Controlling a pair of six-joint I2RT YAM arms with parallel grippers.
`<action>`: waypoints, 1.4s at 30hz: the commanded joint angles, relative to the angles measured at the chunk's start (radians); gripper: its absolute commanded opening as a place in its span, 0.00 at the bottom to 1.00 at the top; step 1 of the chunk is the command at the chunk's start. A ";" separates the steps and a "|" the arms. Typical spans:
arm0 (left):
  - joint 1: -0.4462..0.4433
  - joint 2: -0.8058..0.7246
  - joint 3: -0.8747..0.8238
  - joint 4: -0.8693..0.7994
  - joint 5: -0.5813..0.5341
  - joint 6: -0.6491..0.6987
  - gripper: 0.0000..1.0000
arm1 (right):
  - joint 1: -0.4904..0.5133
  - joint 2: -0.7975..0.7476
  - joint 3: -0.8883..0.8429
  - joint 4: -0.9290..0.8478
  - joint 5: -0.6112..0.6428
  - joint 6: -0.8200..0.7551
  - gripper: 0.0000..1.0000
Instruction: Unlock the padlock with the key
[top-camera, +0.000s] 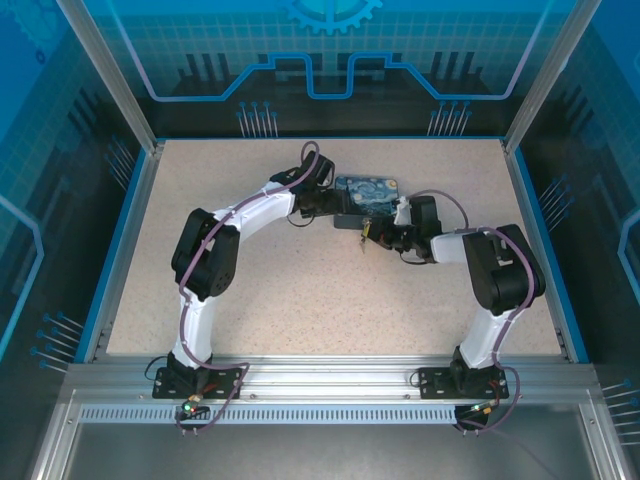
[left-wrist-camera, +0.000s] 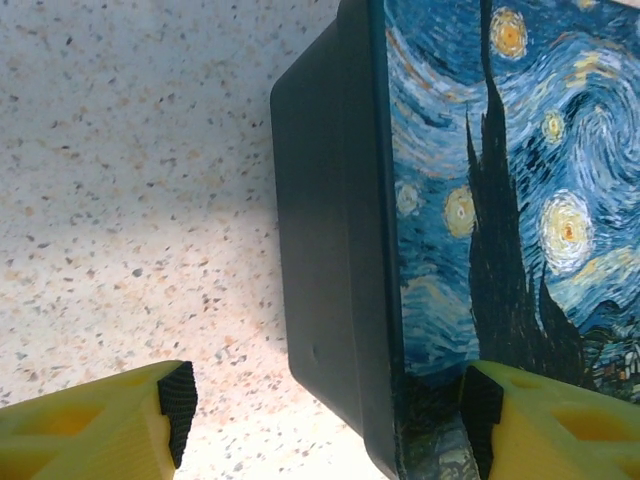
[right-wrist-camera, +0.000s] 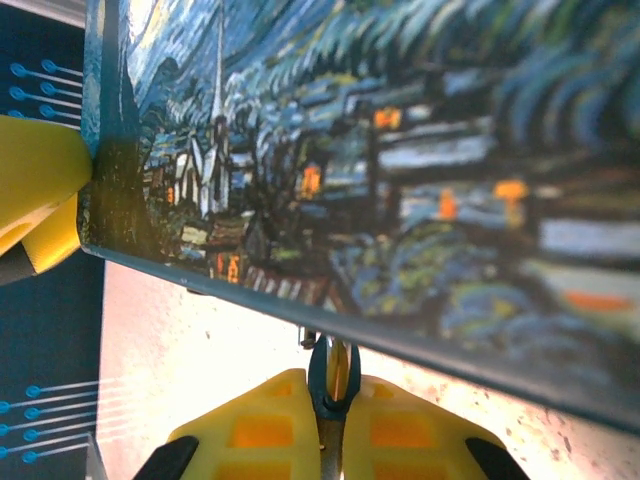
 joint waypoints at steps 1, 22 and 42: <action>-0.024 0.033 -0.054 -0.140 0.032 -0.002 0.70 | -0.026 0.080 -0.035 0.051 -0.030 0.253 0.00; -0.026 0.011 -0.099 -0.123 0.125 -0.072 0.68 | 0.051 0.020 0.270 -0.872 0.412 -0.234 0.00; -0.005 -0.028 0.004 -0.147 0.125 -0.067 0.72 | 0.064 -0.001 0.269 -0.855 0.387 -0.209 0.00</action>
